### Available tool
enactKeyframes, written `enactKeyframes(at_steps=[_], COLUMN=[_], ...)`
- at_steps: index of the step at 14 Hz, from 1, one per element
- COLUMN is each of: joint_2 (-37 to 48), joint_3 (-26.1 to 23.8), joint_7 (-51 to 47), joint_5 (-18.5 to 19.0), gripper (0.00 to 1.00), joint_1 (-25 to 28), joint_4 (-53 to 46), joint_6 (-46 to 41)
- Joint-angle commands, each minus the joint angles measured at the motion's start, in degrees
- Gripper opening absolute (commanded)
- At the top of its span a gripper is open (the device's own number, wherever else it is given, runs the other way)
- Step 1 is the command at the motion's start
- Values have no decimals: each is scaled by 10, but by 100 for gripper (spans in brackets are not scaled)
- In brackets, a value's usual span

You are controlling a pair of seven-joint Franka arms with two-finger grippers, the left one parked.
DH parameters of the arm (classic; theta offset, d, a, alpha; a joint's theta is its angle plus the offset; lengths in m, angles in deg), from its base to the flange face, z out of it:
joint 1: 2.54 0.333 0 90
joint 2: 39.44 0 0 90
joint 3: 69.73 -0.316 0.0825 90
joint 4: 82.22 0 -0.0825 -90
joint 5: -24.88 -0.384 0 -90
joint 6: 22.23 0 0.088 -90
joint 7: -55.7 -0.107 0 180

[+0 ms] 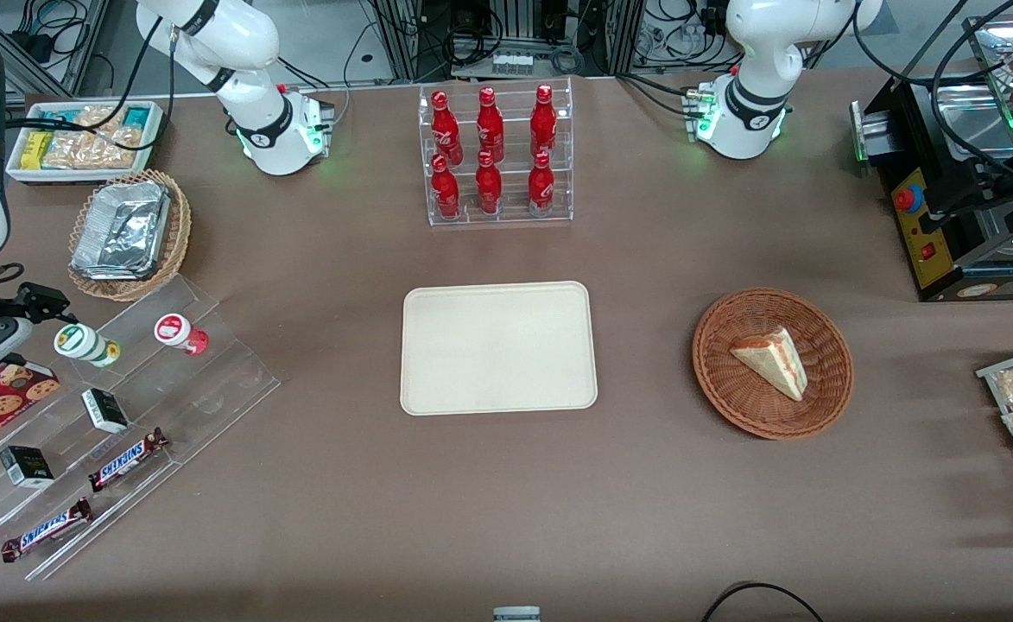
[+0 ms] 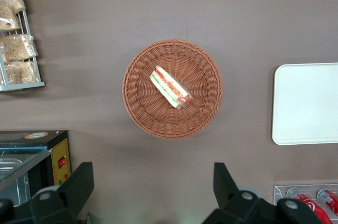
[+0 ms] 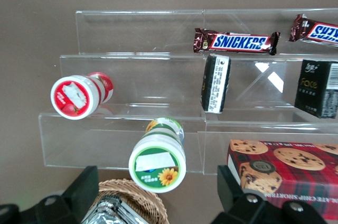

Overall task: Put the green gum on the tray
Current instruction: 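Lower the open right gripper around the gum bottle and close it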

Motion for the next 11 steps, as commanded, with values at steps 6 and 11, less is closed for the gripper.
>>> enactKeyframes(at_steps=[6,11], joint_2=[11,12], joint_3=[-5,-5], joint_7=[35,51], joint_5=[-19,-19], gripper=[100,100], joint_1=[-11,-16], joint_4=[70,97], joint_6=[85,123])
